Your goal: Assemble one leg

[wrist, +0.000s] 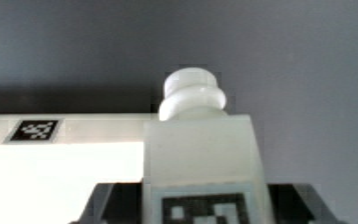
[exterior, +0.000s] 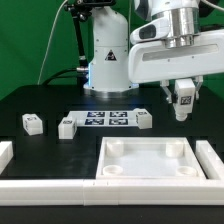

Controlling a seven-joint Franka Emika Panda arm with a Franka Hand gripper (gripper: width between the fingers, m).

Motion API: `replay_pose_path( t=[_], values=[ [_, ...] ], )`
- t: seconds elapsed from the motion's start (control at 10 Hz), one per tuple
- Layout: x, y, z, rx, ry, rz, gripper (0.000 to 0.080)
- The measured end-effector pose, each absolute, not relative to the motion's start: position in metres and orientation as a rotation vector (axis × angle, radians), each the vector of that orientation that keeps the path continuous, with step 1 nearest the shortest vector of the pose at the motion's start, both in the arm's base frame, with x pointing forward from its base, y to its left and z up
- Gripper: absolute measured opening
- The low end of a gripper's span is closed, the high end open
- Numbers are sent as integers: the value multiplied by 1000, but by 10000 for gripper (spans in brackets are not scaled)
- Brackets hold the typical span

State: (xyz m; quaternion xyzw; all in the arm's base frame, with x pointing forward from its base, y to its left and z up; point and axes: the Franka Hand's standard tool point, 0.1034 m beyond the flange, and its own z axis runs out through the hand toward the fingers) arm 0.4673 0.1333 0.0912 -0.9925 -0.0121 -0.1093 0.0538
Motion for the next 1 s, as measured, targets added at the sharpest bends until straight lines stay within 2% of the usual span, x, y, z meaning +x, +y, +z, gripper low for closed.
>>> replay_pose_path(
  t=[0.3, 0.4, 0.5, 0.7, 1.0],
  values=[
    [470, 129, 89, -3020, -105, -340, 289],
    [480, 116, 83, -3028, -189, -344, 289],
    [505, 107, 83, -3028, -230, -348, 289],
    [540, 107, 83, -3017, -277, -385, 289],
    [565, 105, 94, -3010, -405, -388, 289]
  ],
)
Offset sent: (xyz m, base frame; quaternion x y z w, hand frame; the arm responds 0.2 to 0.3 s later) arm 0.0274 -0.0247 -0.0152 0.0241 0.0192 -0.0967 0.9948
